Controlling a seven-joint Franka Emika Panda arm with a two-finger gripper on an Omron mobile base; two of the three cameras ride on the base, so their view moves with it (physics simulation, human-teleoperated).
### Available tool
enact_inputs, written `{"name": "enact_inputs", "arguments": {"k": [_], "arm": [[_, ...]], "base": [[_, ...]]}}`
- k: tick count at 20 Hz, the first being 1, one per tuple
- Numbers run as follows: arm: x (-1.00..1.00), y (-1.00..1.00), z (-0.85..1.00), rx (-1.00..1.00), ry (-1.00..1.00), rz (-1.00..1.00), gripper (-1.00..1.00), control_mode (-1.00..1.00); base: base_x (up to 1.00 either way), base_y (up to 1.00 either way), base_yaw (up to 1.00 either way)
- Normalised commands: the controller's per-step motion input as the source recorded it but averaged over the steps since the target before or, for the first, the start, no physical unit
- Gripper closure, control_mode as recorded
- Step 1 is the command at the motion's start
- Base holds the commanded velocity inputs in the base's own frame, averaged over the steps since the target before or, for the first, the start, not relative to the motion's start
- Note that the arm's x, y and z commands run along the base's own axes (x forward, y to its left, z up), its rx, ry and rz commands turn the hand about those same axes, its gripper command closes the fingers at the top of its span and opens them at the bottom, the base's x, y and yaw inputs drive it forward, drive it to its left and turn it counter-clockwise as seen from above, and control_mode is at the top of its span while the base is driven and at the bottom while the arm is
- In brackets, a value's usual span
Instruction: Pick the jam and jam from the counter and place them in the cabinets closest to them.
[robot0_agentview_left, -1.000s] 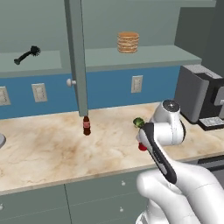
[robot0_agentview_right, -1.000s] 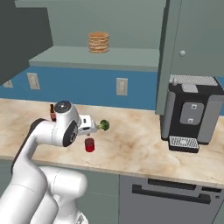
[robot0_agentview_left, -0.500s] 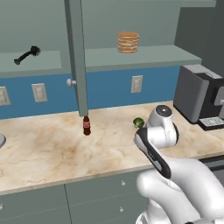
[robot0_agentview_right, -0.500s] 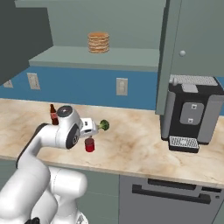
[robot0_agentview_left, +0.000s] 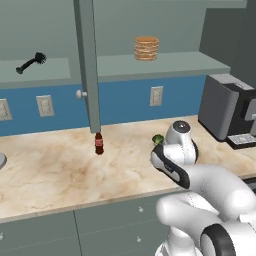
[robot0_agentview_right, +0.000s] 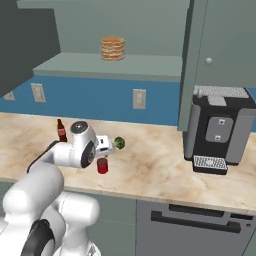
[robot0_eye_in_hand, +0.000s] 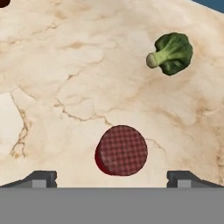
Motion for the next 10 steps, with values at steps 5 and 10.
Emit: {"name": "enact_inputs", "arguments": {"k": [5,10], "arm": [[0.04,-0.04,-0.26,0.0,0.05,0.0,-1.0,-1.0],[0.0,0.0,0.0,0.0,0.0,0.0,-1.0,-1.0]], "base": [[0.0,0.0,0.0],[0.0,0.0,0.0]]}}
